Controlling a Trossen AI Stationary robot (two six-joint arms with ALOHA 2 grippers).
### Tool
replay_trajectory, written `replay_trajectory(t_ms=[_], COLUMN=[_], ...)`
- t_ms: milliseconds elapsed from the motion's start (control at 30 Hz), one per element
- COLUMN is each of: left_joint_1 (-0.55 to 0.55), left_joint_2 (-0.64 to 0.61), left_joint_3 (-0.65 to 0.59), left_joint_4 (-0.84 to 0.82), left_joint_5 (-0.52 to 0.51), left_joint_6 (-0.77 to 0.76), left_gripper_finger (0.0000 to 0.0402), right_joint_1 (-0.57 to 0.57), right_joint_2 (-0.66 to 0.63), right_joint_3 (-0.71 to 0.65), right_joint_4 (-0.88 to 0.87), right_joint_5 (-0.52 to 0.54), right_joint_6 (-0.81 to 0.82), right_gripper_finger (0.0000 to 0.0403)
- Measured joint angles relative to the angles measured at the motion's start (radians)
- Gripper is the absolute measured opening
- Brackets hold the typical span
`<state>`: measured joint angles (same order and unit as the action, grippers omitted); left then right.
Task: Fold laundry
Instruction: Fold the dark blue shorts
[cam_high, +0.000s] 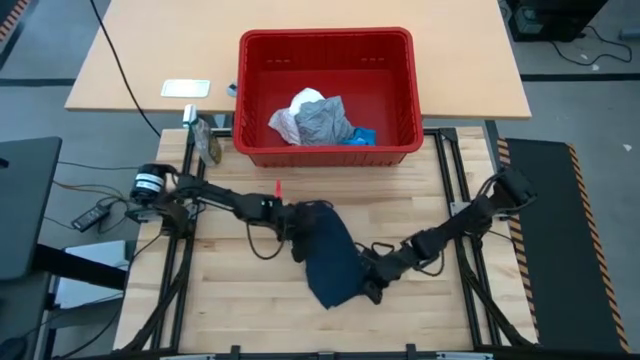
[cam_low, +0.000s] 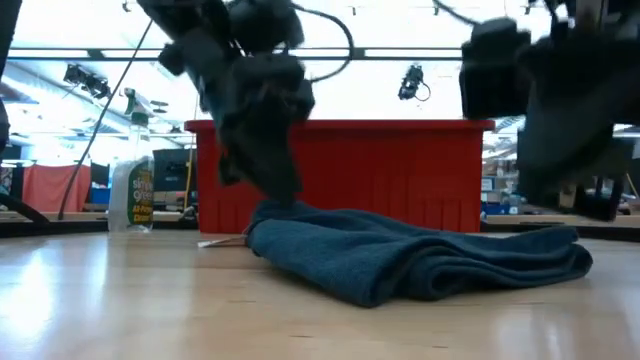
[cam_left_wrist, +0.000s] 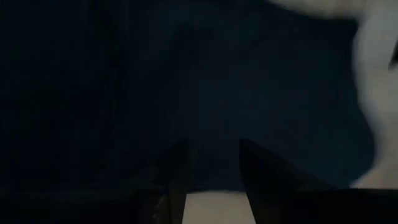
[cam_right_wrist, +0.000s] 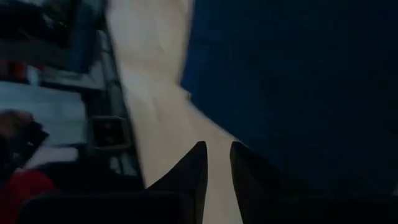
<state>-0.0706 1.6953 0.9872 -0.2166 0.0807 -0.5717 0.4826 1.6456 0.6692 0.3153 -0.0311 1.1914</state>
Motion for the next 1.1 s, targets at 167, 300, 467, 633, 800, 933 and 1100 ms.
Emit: replay_trajectory(t_ms=[167, 300, 467, 633, 800, 933, 1100], left_joint_1=[-0.044, -0.08, -0.046, -0.016, 0.021, 0.059, 0.101], left_joint_2=[-0.081, -0.154, -0.205, -0.24, -0.244, -0.243, -0.207], left_joint_3=[-0.004, -0.004, -0.08, -0.217, -0.333, -0.394, -0.406], left_joint_4=[-0.029, -0.093, -0.161, -0.053, 0.052, 0.223, 0.319], left_joint_5=[-0.026, -0.127, -0.134, -0.109, -0.113, -0.119, -0.125], left_joint_6=[-0.165, -0.24, -0.302, -0.383, -0.498, -0.514, -0.492], left_gripper_finger=[0.0142, 0.0142, 0.0142, 0.0142, 0.0169, 0.0228, 0.0304], right_joint_1=[-0.013, -0.08, -0.196, -0.307, -0.426, -0.5, -0.598], right_joint_2=[-0.055, -0.094, -0.101, -0.1, -0.1, -0.1, -0.1], right_joint_3=[0.0, 0.002, 0.002, 0.002, 0.002, 0.002, 0.002], right_joint_4=[-0.02, -0.044, -0.05, -0.047, -0.035, -0.025, -0.067], right_joint_5=[0.169, 0.232, 0.151, 0.07, -0.016, -0.012, -0.004], right_joint_6=[-0.007, -0.046, -0.21, -0.28, -0.321, -0.394, -0.397], right_gripper_finger=[0.008, 0.008, 0.0096, 0.0147, 0.0223, 0.0288, 0.0349])
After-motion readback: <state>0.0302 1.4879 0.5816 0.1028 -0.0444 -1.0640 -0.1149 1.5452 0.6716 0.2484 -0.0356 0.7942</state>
